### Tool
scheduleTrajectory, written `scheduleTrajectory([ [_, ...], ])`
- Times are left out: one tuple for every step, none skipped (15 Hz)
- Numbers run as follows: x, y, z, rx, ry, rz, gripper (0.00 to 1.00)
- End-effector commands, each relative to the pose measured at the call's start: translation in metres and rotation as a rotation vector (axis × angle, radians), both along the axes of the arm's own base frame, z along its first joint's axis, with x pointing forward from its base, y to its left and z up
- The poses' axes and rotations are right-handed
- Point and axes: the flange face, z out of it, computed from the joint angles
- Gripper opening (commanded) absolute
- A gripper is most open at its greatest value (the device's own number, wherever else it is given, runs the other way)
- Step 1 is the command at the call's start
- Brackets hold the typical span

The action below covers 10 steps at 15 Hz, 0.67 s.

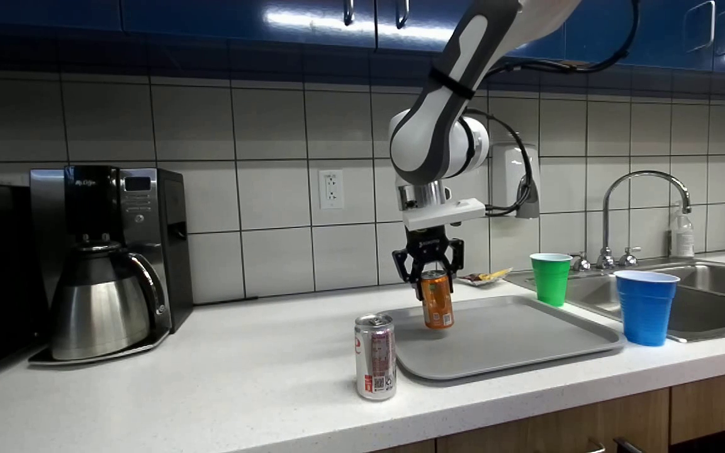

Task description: Put the Fanta and Coke cans on the grey tray

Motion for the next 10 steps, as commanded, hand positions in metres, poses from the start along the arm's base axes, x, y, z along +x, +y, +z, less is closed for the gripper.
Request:
scheduleTrajectory([
  [-0.0018, -0.0057, 0.0032, -0.003, -0.014, -0.021, 0.38],
  [-0.0017, -0.0061, 0.0018, -0.002, -0.012, -0.023, 0.38],
  [-0.0018, -0.0064, 0.0004, -0.002, -0.011, -0.024, 0.38],
  [-0.0018, -0.0068, -0.0007, -0.002, -0.009, -0.025, 0.38],
  [-0.0019, -0.0071, -0.0018, -0.002, -0.007, -0.026, 0.38],
  [-0.0018, -0.0076, -0.0031, -0.001, -0.004, -0.028, 0.38],
  [-0.0019, -0.0080, -0.0041, -0.001, -0.002, -0.031, 0.88],
  [-0.0019, -0.0084, -0.0049, -0.001, -0.001, -0.033, 0.89],
  [-0.0018, -0.0087, -0.0047, -0.001, -0.002, -0.035, 0.95],
  [-0.0017, -0.0093, -0.0037, 0.000, -0.004, -0.039, 0.99],
])
